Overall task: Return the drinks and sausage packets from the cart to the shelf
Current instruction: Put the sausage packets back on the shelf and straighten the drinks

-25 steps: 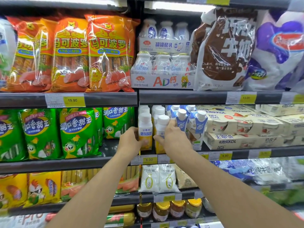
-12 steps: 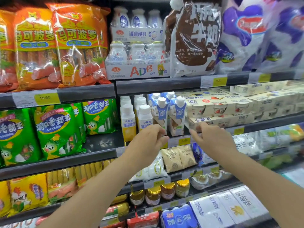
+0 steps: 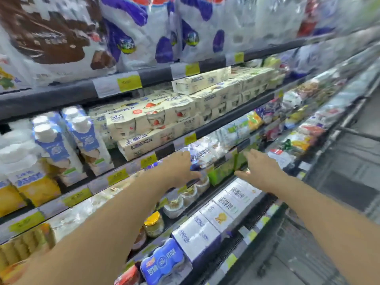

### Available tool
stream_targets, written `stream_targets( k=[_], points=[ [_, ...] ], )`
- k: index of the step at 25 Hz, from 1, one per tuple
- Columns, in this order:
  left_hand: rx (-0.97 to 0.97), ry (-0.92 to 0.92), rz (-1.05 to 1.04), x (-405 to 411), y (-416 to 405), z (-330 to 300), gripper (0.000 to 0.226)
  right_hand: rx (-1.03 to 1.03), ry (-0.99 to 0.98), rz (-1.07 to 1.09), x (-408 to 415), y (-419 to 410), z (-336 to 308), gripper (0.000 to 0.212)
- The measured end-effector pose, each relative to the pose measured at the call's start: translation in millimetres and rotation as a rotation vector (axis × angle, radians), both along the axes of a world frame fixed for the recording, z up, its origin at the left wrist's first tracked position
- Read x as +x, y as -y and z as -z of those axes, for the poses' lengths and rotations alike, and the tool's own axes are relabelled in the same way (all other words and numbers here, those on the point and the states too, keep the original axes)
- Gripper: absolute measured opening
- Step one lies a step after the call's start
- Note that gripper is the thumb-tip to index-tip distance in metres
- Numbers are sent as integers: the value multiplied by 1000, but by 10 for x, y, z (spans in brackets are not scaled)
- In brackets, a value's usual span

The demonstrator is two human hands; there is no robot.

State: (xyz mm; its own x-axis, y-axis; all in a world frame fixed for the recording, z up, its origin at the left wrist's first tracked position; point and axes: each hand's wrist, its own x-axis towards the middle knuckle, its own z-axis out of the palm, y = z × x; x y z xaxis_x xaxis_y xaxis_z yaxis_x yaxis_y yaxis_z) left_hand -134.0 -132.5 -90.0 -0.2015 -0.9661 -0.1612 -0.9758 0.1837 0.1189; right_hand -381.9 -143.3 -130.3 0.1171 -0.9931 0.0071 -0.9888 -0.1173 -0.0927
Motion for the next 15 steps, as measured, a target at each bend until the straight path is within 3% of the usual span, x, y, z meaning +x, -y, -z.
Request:
stream_targets(
  k=[10, 15],
  points=[
    [126, 40, 252, -2878, 1028, 612, 78, 147, 25, 344, -2907, 135, 560, 81],
    [179, 46, 406, -4095, 1310, 875, 78, 215, 43, 486, -3938, 28, 828, 92]
  ],
)
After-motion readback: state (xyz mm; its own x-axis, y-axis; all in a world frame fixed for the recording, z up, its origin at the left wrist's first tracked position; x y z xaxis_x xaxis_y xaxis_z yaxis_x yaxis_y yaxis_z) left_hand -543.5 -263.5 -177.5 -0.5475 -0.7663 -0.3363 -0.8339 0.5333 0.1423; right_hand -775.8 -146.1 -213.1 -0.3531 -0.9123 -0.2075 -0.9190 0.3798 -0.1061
